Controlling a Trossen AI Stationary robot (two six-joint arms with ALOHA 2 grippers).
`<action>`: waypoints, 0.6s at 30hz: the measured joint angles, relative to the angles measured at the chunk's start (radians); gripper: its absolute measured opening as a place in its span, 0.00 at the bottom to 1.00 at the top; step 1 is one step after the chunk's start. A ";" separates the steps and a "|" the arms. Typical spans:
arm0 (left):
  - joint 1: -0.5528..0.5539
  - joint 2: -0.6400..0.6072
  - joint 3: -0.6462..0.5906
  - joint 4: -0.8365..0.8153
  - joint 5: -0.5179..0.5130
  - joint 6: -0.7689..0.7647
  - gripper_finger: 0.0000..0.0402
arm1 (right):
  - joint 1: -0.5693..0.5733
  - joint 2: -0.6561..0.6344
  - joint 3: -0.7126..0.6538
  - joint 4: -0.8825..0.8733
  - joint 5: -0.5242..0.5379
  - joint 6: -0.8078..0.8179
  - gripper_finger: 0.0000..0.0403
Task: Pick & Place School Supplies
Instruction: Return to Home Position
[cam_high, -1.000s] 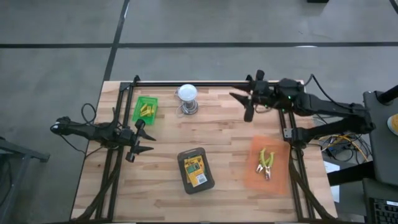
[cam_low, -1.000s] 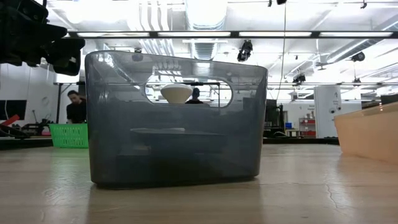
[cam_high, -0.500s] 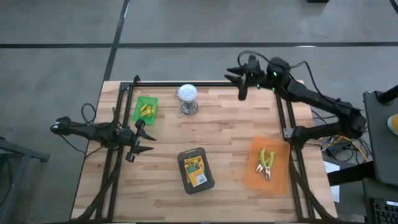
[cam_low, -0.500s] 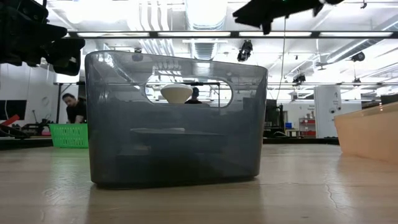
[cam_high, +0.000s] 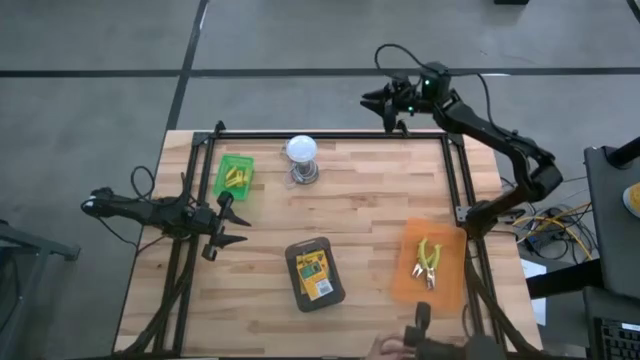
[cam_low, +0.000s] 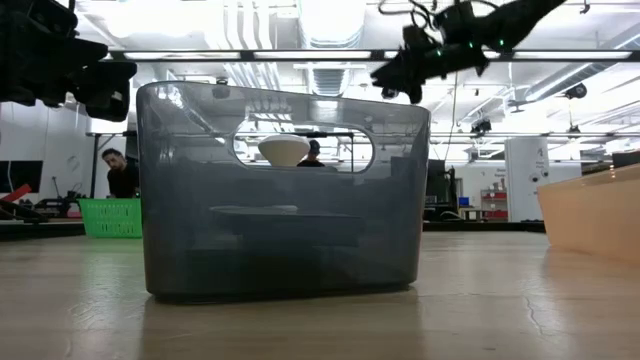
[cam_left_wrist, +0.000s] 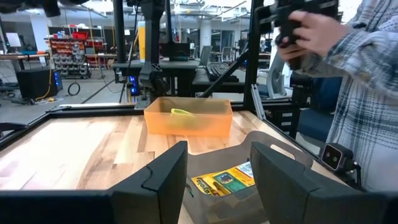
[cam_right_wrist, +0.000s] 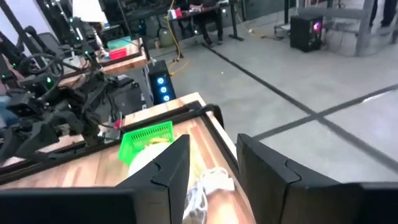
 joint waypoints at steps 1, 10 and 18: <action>0.000 0.000 0.000 0.000 0.000 0.000 0.45 | -0.022 0.007 -0.006 0.008 -0.026 0.008 0.31; 0.000 0.000 0.000 0.000 0.000 0.000 0.45 | -0.180 0.046 -0.130 0.310 -0.116 0.100 0.29; 0.000 0.000 0.000 0.000 0.000 0.000 0.45 | -0.251 0.036 -0.299 0.418 -0.118 0.127 0.34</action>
